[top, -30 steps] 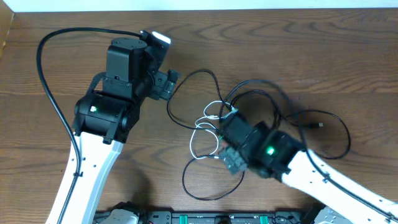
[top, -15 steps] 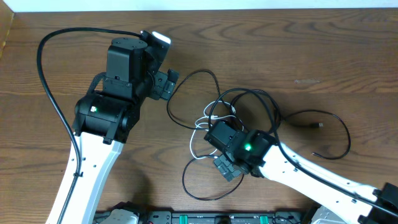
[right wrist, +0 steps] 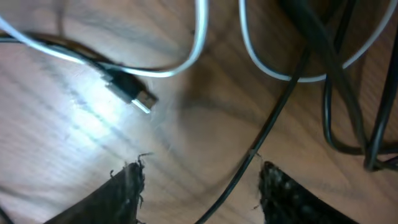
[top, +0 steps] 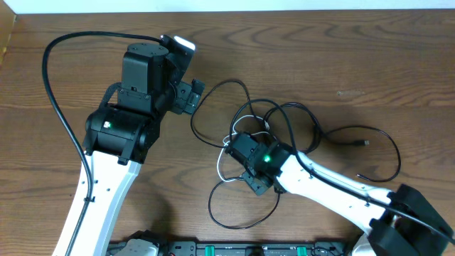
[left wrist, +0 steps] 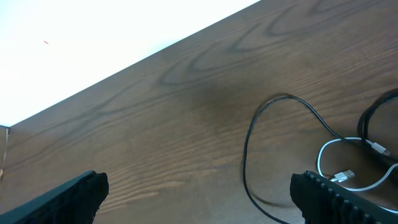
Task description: Untangle cables
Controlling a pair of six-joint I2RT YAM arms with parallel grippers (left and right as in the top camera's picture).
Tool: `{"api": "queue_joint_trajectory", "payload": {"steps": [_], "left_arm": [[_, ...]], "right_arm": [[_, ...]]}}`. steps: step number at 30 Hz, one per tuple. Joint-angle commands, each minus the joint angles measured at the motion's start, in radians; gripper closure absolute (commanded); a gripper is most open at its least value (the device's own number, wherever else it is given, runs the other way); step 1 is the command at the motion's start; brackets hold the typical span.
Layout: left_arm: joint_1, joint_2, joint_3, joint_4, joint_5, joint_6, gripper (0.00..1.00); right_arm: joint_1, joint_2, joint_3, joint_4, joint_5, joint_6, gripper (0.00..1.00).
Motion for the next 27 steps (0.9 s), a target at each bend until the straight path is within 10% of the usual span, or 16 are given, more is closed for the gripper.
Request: {"api": "queue_joint_trajectory", "payload": {"steps": [1, 27], "left_arm": [[0.004, 0.004, -0.002, -0.002, -0.012, -0.019, 0.01], [0.004, 0.004, -0.002, -0.002, -0.002, -0.019, 0.01]], "right_arm": [[-0.042, 0.025, -0.006, 0.027, 0.007, -0.018, 0.49], [-0.301, 0.038, -0.006, 0.29, 0.063, -0.091, 0.36]]}}
